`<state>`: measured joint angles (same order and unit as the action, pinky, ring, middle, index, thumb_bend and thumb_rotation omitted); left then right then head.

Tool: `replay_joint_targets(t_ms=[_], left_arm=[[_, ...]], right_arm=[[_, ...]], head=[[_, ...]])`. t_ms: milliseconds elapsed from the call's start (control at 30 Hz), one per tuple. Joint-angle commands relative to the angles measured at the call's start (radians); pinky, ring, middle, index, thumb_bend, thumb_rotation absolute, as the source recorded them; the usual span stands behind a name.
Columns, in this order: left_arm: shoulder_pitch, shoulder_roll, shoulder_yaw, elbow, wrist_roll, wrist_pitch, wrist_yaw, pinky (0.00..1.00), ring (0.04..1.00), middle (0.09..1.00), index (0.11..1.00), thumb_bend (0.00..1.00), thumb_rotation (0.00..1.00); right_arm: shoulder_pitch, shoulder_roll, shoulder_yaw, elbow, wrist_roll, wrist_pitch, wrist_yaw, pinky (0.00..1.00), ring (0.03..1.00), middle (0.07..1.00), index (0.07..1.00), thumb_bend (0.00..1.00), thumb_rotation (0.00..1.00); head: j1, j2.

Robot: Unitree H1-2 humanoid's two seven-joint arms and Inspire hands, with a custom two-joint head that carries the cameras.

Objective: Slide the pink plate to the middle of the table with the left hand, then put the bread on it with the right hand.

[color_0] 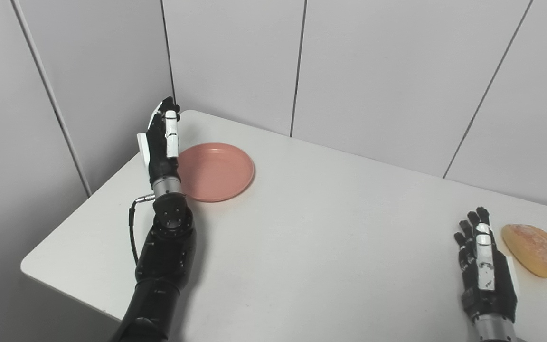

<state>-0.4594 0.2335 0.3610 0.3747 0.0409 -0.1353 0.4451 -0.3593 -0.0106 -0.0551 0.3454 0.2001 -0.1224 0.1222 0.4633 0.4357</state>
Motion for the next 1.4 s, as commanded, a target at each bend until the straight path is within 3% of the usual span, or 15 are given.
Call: replay_joint_targets(t_ms=[0, 367, 800, 1367], left_arm=[[-0.023, 0.032, 0.004, 0.009, 0.020, -0.012, 0.018, 0.85, 0.819, 0.806, 0.799, 0.55, 1.00], [-0.028, 0.047, 0.031, 0.128, -0.049, -0.042, 0.003, 0.89, 0.851, 0.832, 0.831, 0.56, 1.00], [-0.049, 0.033, 0.027, 0.228, -0.123, -0.028, -0.039, 0.84, 0.827, 0.819, 0.811, 0.55, 1.00], [-0.078, -0.005, -0.019, 0.237, -0.215, 0.028, -0.137, 0.85, 0.847, 0.838, 0.836, 0.55, 1.00]], right_arm=[[-0.004, -0.007, -0.001, -0.018, 0.002, -0.004, 0.010, 1.00, 1.000, 1.000, 1.000, 0.59, 0.86], [-0.001, -0.006, -0.003, -0.032, 0.001, 0.008, 0.004, 1.00, 1.000, 1.000, 1.000, 0.57, 0.88], [0.006, -0.005, -0.005, -0.075, 0.005, 0.048, -0.003, 1.00, 1.000, 1.000, 1.000, 0.59, 0.89], [0.012, -0.006, -0.004, -0.113, -0.006, 0.081, -0.013, 1.00, 1.000, 1.000, 1.000, 0.61, 0.91]], head=[[0.000, 0.001], [-0.001, 0.003], [-0.001, 0.008], [-0.011, 0.021]])
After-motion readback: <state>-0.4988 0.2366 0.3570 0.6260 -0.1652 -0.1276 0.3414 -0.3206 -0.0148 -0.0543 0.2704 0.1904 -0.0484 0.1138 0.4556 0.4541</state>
